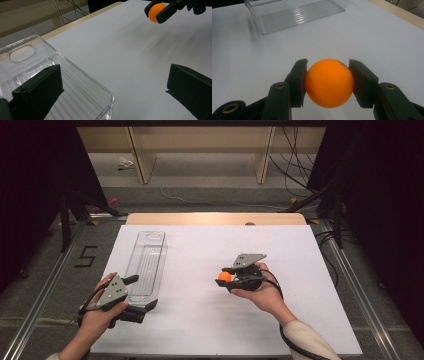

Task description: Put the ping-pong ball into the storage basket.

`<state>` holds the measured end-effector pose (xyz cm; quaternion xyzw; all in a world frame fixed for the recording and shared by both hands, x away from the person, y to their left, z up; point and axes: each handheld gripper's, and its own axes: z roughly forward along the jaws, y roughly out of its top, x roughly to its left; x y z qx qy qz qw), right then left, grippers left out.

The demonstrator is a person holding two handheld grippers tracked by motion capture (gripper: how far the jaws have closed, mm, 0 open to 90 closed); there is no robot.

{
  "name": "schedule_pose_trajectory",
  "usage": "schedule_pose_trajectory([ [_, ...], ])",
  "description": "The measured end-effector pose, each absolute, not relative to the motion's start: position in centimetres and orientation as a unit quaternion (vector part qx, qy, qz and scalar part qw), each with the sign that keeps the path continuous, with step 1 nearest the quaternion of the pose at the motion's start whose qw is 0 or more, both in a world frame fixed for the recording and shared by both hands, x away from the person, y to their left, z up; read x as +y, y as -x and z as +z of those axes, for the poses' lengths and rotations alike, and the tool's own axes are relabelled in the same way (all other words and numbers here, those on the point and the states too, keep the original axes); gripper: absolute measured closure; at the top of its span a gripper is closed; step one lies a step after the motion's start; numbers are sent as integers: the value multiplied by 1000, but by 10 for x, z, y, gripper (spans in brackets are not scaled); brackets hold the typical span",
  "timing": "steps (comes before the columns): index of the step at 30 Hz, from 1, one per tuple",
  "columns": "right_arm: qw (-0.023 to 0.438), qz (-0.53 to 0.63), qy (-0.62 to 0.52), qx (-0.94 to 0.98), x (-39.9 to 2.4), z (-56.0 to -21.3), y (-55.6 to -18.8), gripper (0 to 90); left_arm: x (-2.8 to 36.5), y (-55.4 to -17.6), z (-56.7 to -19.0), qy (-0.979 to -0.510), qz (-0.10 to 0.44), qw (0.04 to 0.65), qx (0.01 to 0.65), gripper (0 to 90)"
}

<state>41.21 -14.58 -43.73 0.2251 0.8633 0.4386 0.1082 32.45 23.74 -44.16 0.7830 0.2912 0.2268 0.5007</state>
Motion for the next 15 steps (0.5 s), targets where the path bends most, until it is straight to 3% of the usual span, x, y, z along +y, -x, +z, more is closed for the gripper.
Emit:
schedule_pose_trajectory([
  [15,108,441,-223,862,-140,-437,-415,513,237,-324,-442,-783,226,501,292,0],
])
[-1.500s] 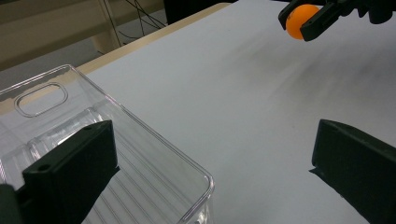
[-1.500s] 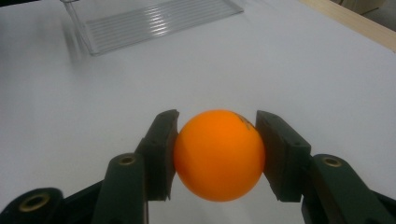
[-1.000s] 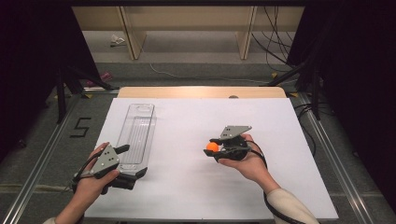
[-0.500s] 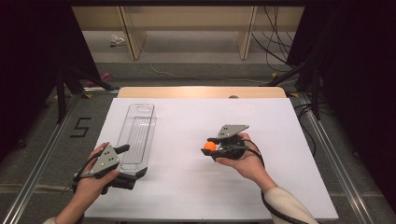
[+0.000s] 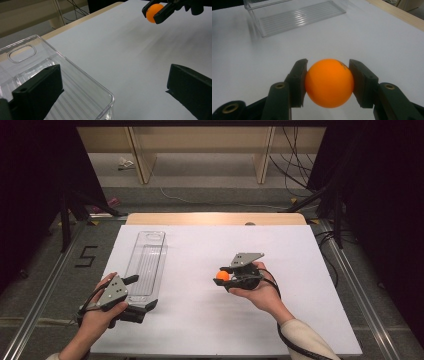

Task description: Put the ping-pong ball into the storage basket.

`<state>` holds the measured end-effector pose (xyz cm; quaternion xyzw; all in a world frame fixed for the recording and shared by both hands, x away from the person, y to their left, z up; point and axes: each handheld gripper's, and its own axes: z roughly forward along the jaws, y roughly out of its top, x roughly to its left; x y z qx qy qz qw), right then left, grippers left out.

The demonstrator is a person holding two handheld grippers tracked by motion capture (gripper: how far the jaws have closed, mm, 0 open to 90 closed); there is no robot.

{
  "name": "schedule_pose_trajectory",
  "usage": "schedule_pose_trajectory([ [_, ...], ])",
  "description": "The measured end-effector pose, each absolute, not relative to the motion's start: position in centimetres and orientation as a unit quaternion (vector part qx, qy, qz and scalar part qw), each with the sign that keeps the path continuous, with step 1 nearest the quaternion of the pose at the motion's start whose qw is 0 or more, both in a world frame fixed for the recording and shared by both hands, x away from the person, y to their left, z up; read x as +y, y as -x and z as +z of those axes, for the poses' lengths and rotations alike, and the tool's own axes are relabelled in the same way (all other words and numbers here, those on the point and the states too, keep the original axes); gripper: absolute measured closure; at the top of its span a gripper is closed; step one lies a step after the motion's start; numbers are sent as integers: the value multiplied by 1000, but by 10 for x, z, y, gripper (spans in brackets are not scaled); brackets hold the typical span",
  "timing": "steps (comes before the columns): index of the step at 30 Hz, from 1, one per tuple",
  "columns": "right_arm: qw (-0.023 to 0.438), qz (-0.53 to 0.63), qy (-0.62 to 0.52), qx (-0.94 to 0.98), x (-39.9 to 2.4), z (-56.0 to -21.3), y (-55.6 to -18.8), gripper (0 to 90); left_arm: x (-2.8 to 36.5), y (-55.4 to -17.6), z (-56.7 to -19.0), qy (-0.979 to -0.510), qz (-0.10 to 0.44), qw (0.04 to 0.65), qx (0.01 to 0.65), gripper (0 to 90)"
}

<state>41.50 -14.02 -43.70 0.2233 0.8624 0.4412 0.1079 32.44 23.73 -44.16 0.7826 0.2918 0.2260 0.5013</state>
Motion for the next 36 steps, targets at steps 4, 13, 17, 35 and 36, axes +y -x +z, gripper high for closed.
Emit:
schedule_pose_trajectory([
  [4,108,442,-223,862,-138,-437,-416,513,237,-324,-442,-783,227,501,291,0],
  [13,107,444,-222,862,-135,-437,-418,513,237,-324,-441,-783,227,501,291,0],
  [17,107,445,-222,861,-133,-437,-419,514,238,-324,-441,-783,227,501,291,0],
  [35,105,445,-221,861,-126,-439,-423,514,238,-324,-441,-783,227,501,291,0],
  [36,105,444,-221,862,-125,-439,-423,513,237,-324,-441,-783,226,501,292,0],
])
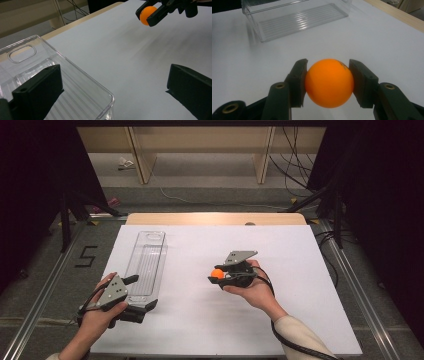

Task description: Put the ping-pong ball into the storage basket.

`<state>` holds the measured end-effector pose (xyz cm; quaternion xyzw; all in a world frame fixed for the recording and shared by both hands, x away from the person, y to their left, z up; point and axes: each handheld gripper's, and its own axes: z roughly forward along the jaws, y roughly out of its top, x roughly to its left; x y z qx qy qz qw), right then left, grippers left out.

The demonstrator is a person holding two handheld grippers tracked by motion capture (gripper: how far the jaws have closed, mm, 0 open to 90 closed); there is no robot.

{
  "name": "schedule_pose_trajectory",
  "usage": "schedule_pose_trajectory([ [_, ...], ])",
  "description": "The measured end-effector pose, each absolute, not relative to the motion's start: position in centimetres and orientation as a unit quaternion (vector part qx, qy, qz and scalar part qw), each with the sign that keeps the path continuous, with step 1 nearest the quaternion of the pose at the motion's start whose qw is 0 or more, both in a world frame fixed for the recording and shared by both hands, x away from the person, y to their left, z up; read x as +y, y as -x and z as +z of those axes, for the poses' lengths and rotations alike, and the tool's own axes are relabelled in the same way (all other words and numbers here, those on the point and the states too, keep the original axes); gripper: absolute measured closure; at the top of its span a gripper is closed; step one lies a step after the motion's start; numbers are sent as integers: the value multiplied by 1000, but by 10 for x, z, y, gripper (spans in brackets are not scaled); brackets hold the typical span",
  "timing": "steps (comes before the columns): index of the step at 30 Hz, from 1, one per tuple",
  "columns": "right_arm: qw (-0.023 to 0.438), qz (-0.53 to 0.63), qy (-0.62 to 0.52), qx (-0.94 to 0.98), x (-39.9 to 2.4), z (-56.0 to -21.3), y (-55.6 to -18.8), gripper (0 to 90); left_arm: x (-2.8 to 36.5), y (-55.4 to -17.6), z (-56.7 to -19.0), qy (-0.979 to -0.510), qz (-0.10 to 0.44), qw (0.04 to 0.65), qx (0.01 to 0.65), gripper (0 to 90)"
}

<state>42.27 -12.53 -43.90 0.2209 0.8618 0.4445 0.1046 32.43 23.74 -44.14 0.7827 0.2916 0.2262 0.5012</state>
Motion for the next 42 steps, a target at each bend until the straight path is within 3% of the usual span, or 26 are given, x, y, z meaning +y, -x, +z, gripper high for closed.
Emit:
schedule_pose_trajectory([
  [42,97,450,-221,860,-112,-442,-431,513,237,-324,-441,-783,226,502,291,0],
])
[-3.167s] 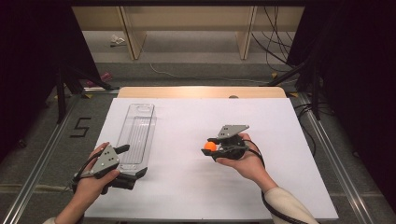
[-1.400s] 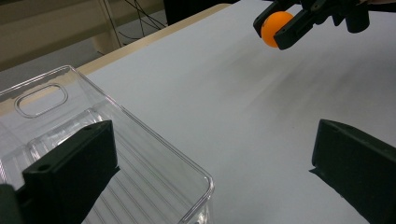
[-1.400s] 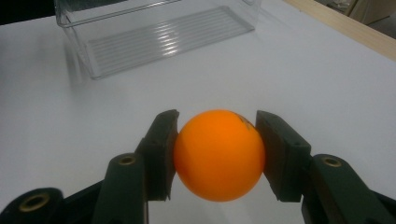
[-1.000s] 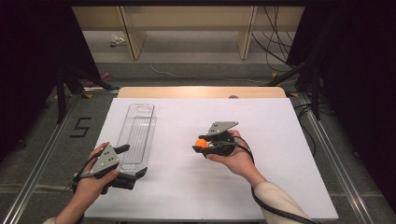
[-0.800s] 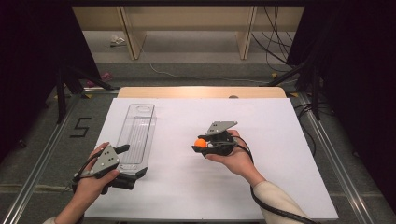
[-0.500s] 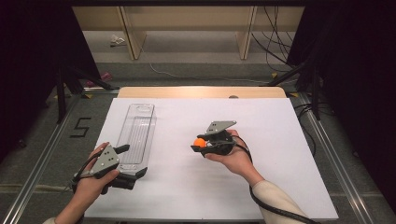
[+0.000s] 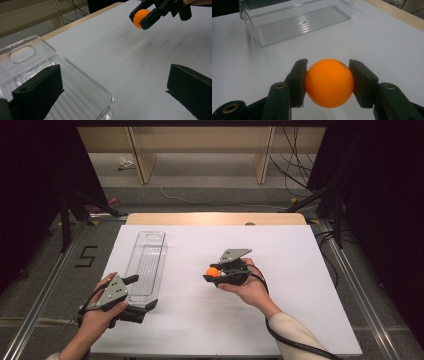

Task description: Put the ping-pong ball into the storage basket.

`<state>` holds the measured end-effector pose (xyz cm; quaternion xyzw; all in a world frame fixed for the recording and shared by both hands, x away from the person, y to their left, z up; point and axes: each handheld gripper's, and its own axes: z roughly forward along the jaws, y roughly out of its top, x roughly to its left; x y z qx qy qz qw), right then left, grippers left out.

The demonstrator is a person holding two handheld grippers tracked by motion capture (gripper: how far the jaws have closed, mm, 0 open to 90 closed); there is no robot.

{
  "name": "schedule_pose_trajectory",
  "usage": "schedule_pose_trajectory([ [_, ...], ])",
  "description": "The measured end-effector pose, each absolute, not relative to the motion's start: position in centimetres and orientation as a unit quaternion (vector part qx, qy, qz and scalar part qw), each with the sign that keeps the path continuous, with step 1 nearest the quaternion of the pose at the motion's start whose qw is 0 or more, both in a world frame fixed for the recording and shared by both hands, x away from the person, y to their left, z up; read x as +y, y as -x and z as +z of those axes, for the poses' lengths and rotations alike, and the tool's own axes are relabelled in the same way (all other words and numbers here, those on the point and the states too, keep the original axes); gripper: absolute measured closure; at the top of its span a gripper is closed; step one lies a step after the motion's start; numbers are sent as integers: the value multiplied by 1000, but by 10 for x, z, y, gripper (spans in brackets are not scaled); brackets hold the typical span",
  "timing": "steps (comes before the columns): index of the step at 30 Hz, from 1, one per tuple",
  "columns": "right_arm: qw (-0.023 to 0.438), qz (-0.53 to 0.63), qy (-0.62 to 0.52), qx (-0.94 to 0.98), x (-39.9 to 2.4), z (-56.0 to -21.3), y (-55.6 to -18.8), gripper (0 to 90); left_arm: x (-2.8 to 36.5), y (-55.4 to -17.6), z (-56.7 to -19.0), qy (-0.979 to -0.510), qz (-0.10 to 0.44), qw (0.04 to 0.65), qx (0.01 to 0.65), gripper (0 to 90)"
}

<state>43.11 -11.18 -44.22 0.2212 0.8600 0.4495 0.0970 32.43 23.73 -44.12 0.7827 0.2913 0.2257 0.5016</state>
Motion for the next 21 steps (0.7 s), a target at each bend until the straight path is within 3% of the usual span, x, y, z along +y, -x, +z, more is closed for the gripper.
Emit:
schedule_pose_trajectory([
  [21,94,451,-221,860,-105,-443,-434,513,237,-324,-441,-783,225,502,291,0],
])
